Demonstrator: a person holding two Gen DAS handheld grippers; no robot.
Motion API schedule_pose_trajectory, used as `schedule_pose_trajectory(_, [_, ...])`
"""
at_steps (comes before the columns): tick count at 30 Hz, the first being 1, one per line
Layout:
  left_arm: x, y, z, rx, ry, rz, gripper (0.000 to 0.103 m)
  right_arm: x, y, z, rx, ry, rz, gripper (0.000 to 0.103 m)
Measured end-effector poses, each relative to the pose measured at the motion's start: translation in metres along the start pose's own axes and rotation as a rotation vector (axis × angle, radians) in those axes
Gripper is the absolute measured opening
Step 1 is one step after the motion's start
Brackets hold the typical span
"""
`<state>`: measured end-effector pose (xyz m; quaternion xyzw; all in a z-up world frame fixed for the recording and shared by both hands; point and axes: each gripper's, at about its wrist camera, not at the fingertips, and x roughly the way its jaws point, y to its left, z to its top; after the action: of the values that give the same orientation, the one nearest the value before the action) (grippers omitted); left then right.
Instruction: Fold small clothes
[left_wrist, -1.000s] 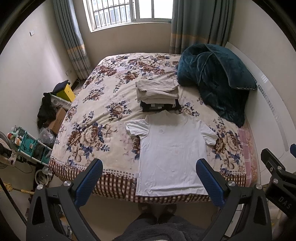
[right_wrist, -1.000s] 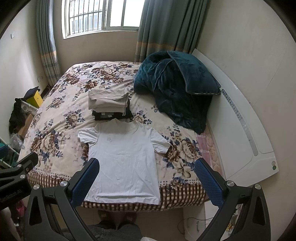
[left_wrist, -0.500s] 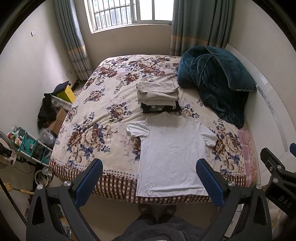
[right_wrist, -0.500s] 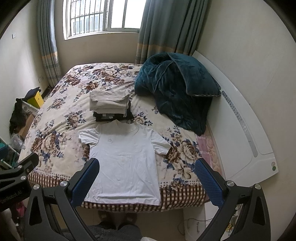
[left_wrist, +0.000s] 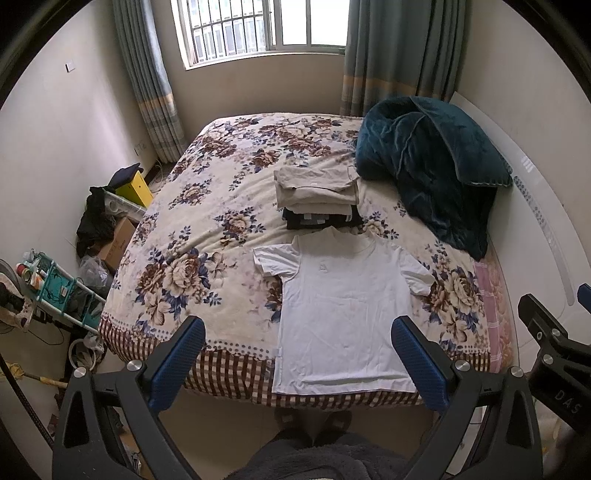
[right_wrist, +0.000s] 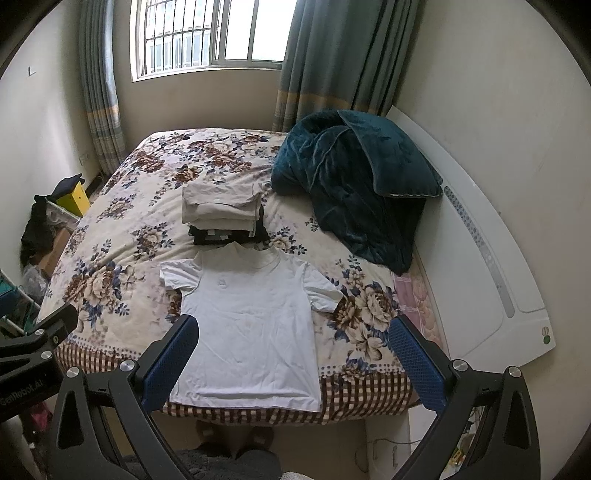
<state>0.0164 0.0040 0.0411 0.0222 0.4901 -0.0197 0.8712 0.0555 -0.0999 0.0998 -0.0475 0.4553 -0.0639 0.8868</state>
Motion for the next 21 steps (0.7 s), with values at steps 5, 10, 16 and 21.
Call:
schedule_pose_trajectory(5, [-0.0006,0.0004,0.0003,0.000,-0.003,0.000,0.103,-0.0015,0.0005,-0.0012,-0.002,-0.004,0.001,0.103])
schedule_pose_trajectory(10, [-0.0017,0.0004,0.0023,0.000,-0.006,0.001,0.103,-0.0021,0.0006,-0.0007,-0.002,-0.006,0.002,0.103])
schedule_pose_trajectory(16, [-0.0031,-0.0001,0.0028,-0.002,-0.009,0.001,0.103,-0.0035,0.0031,-0.0022,-0.002,-0.010,0.001,0.103])
schedule_pose_trajectory(21, [-0.0044,-0.0008,0.0057,0.002,-0.013,0.001,0.103,-0.0042,0.0016,0.0047,-0.004,-0.011,0.002,0.103])
